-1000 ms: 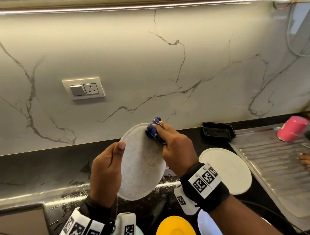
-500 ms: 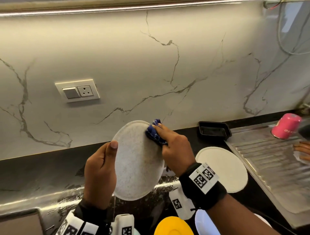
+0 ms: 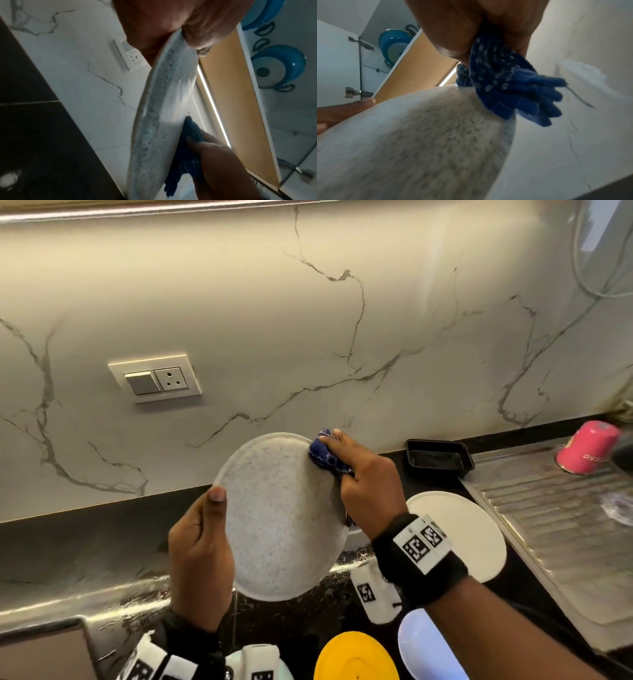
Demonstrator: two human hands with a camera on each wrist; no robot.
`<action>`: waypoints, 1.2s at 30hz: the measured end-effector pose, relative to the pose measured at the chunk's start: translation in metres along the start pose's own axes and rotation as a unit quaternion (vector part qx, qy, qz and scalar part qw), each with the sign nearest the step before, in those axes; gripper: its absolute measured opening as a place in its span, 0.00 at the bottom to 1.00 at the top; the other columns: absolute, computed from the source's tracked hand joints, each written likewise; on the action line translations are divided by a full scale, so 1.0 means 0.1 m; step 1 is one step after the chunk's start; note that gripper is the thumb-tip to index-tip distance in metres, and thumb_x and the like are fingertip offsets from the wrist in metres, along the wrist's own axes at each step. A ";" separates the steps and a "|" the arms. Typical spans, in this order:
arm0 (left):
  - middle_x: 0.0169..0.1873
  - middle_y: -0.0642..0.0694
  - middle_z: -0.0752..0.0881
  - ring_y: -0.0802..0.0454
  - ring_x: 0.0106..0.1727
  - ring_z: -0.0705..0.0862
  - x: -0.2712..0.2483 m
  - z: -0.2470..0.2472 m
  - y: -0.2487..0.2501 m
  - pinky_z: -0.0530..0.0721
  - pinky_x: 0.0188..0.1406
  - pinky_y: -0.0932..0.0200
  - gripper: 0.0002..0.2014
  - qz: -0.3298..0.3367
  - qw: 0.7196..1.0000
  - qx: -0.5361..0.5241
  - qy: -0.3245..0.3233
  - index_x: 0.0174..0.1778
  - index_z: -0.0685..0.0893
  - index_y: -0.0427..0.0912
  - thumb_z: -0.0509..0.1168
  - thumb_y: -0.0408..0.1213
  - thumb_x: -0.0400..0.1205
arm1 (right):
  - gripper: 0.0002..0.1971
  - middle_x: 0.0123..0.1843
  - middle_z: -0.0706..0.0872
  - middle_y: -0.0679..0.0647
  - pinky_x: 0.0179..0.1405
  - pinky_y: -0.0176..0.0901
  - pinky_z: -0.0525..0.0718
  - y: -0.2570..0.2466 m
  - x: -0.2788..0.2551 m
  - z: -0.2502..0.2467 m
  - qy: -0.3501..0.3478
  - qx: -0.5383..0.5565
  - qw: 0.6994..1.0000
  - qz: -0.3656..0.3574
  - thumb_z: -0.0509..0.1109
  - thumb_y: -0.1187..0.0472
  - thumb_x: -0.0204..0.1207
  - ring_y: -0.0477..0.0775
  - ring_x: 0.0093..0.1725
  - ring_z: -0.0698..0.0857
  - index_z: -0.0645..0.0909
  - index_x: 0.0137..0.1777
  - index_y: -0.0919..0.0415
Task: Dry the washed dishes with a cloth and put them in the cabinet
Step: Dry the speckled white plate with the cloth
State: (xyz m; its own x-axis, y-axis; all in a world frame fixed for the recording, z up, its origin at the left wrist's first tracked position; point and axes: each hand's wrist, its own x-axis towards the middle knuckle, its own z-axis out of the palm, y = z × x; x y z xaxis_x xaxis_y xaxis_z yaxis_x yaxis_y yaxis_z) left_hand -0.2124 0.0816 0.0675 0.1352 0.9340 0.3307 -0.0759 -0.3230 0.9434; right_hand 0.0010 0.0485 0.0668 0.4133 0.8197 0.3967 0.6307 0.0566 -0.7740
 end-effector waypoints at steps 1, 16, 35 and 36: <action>0.36 0.17 0.77 0.43 0.42 0.73 0.01 0.00 -0.01 0.76 0.45 0.40 0.40 -0.017 1.000 -0.014 0.013 0.45 0.79 0.26 0.61 0.70 0.80 | 0.33 0.77 0.79 0.48 0.79 0.34 0.67 -0.03 0.04 -0.01 -0.006 -0.009 1.000 -0.010 0.56 0.65 0.69 0.46 0.77 0.75 0.80 0.75 0.51; 0.61 0.55 0.90 0.46 0.66 0.87 0.09 -0.06 0.02 0.80 0.66 0.22 0.18 -0.136 0.959 -0.148 0.201 0.65 0.86 0.57 0.56 0.60 0.89 | 0.35 0.80 0.70 0.49 0.79 0.31 0.66 0.08 -0.69 0.22 -0.036 -0.016 0.998 -0.051 0.62 0.69 0.71 0.41 0.78 0.70 0.68 0.81 0.52; 0.63 0.53 0.89 0.46 0.66 0.87 -0.05 0.12 0.06 0.84 0.64 0.28 0.17 -0.145 0.945 -0.215 0.198 0.66 0.83 0.58 0.54 0.58 0.90 | 0.33 0.82 0.65 0.49 0.71 0.46 0.77 0.11 -0.62 0.23 -0.007 -0.091 0.994 -0.062 0.75 0.75 0.72 0.58 0.67 0.85 0.76 0.78 0.58; 0.63 0.54 0.90 0.48 0.66 0.87 -0.06 0.11 0.07 0.84 0.65 0.30 0.17 -0.139 0.952 -0.209 0.176 0.66 0.83 0.58 0.54 0.57 0.90 | 0.32 0.81 0.66 0.48 0.74 0.44 0.74 0.12 -0.51 0.16 -0.003 -0.077 0.996 -0.047 0.72 0.77 0.72 0.57 0.71 0.83 0.77 0.77 0.58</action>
State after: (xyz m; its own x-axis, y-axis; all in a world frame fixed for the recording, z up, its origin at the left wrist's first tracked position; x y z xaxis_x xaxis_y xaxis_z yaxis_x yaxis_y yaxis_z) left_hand -0.2028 0.0718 0.0720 -0.1253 0.9917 -0.0295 -0.4812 -0.0347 0.8759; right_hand -0.0225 0.0166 0.0297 0.3443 0.8187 0.4595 0.7591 0.0452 -0.6494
